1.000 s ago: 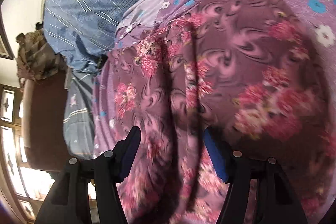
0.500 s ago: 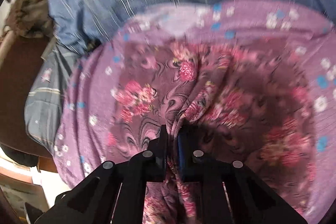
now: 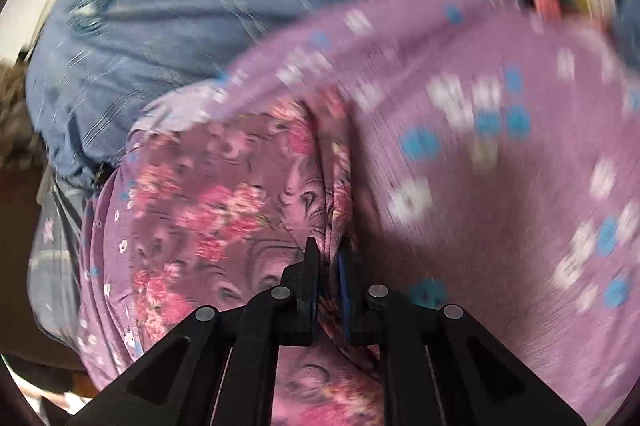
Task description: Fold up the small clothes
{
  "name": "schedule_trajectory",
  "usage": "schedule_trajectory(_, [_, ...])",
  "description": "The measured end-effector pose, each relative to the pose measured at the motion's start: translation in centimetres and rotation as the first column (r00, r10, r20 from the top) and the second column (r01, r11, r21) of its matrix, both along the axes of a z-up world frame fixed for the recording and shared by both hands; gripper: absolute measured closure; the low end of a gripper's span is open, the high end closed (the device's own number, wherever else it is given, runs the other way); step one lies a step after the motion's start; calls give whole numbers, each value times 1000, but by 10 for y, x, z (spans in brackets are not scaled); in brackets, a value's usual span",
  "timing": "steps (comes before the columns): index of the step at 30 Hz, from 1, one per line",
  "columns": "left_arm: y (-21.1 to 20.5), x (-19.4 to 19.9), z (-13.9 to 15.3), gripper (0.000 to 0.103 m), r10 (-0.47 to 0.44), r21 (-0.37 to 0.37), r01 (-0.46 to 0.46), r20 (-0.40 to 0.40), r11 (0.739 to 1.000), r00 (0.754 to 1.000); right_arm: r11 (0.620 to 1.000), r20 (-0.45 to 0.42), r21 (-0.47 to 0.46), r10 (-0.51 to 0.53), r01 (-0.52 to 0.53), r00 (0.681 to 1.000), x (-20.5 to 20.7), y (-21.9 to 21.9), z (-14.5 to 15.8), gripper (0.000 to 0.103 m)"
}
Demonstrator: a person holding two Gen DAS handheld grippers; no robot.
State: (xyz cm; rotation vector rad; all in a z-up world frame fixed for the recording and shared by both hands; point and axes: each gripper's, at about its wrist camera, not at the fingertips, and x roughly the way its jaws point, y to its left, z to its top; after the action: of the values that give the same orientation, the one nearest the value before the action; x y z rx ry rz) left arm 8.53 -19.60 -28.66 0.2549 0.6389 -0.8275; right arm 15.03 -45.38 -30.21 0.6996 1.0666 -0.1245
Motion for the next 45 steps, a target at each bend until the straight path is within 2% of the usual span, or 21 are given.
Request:
schedule_trajectory(2, [1,-1,5,55,-10,4,10,14,1000,1000,1000,10,-16,-14,14,1000,-4,-1,7,77])
schedule_trajectory(4, [6,2,12,52,-3,-20,3,14,1000,1000,999,32,-18,-41,41,999,-7,-6,26,68])
schedule_trajectory(7, [16,7,20,50,30,-51,-30,-10,998,1000,995,124,-89,-29,40,992,-9,0,60,68])
schedule_trajectory(9, [20,8,22,50,41,-62,-42,-20,997,999,992,113,-122,16,-2,994,3,12,69,70])
schedule_trajectory(13, [14,9,15,50,56,14,-56,16,998,998,993,25,-105,55,-52,998,49,29,54,74])
schedule_trajectory(15, [9,10,8,49,53,67,-55,20,996,998,996,-23,-75,42,-43,999,75,32,32,77])
schedule_trajectory(18, [5,11,-3,45,32,110,-33,7,993,999,997,-108,-83,-11,2,994,102,29,-4,79])
schedule_trajectory(19, [5,10,-4,44,27,115,-28,10,993,1000,997,-78,-73,-45,40,996,105,24,-4,79])
schedule_trajectory(21, [7,10,-4,42,21,119,-23,16,993,1000,997,-88,-53,-56,51,995,107,23,1,76])
schedule_trajectory(24, [12,10,3,42,24,88,-24,2,996,1000,997,-39,-79,-25,22,999,85,25,25,73])
schedule_trajectory(27, [19,8,13,42,41,44,-43,36,998,998,998,13,-58,15,-14,1000,48,26,48,73])
schedule_trajectory(30, [24,13,17,32,85,29,-87,57,996,995,996,39,-75,50,-47,998,2,31,65,73])
schedule_trajectory(32, [25,21,11,31,116,32,-117,27,993,993,994,38,-86,74,-70,997,-24,37,69,73])
schedule_trajectory(33, [24,27,5,31,126,44,-125,-17,991,992,992,34,-85,92,-88,995,-38,43,68,73])
schedule_trajectory(36, [17,32,-12,30,135,94,-128,-67,987,989,989,-22,-98,110,-112,994,-58,49,46,73])
schedule_trajectory(38, [16,30,-12,30,135,98,-130,-47,987,990,991,-112,-72,106,-114,988,-65,49,13,75])
schedule_trajectory(39, [14,27,-10,31,130,105,-125,-37,987,991,993,-94,-65,93,-99,991,-65,48,12,75])
schedule_trajectory(42, [18,26,0,31,131,86,-128,-25,988,991,994,-131,-51,89,-97,987,-53,44,28,74])
schedule_trajectory(45, [25,29,11,31,145,53,-144,-31,988,989,989,-70,-76,124,-129,990,-25,50,52,72])
